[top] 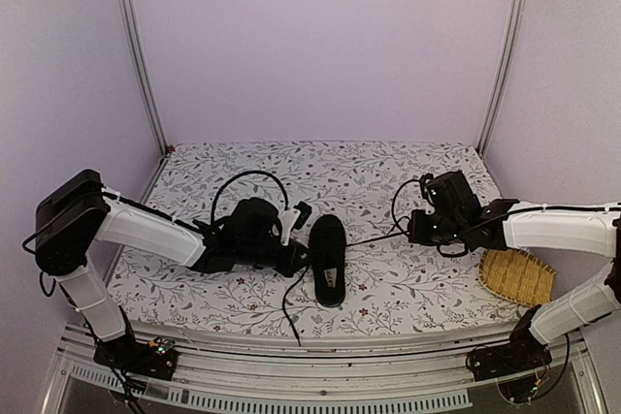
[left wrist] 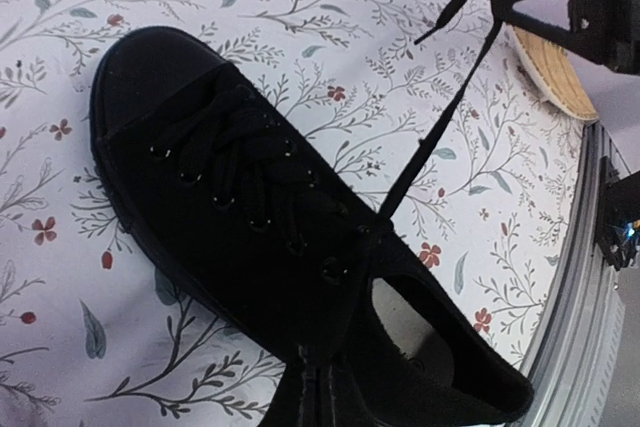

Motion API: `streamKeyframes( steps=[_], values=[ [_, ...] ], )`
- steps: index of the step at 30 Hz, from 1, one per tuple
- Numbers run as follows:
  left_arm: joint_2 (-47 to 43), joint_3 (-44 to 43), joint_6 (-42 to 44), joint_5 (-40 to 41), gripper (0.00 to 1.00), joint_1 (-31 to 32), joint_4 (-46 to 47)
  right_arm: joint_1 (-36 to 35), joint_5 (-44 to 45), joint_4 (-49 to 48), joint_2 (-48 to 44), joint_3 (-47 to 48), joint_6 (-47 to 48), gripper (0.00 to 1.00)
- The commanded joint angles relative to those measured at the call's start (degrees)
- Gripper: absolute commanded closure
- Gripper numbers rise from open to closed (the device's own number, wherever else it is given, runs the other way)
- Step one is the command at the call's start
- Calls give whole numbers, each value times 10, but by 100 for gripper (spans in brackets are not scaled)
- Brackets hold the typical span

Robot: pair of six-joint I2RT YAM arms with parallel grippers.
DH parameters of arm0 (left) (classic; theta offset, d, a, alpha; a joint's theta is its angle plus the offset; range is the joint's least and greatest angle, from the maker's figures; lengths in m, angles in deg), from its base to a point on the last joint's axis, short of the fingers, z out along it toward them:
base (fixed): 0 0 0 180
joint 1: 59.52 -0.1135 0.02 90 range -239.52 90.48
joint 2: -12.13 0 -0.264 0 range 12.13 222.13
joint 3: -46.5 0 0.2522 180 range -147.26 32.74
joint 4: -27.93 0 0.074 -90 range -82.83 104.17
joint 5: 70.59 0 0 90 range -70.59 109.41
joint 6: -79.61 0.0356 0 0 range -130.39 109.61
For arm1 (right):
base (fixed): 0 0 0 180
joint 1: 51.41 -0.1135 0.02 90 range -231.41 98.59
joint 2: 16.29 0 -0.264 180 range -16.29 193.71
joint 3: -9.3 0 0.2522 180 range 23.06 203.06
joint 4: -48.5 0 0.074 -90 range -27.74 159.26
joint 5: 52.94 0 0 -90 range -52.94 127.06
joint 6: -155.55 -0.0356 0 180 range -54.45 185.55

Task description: Tie the shoes

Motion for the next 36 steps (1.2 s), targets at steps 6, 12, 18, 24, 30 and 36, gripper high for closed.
streamKeyframes(
  steps=[6,12,18,24,30,36],
  values=[
    [32,34,-16,0,100,-3,2,9,5,-1,21,-84,-80,98],
    [24,37,-6,-13,100,-3,20,9,-15,-14,-4,-84,-74,98],
    [33,42,-12,-32,100,-5,37,9,-42,-25,-13,-72,-60,98],
    [3,29,-5,-34,100,-5,47,9,-139,-85,-1,-39,-8,98],
    [-36,0,2,-25,100,-5,50,7,-221,-141,57,-20,20,72],
    [-29,-18,-1,-40,100,-10,49,-35,-176,-87,144,24,3,60]
  ],
)
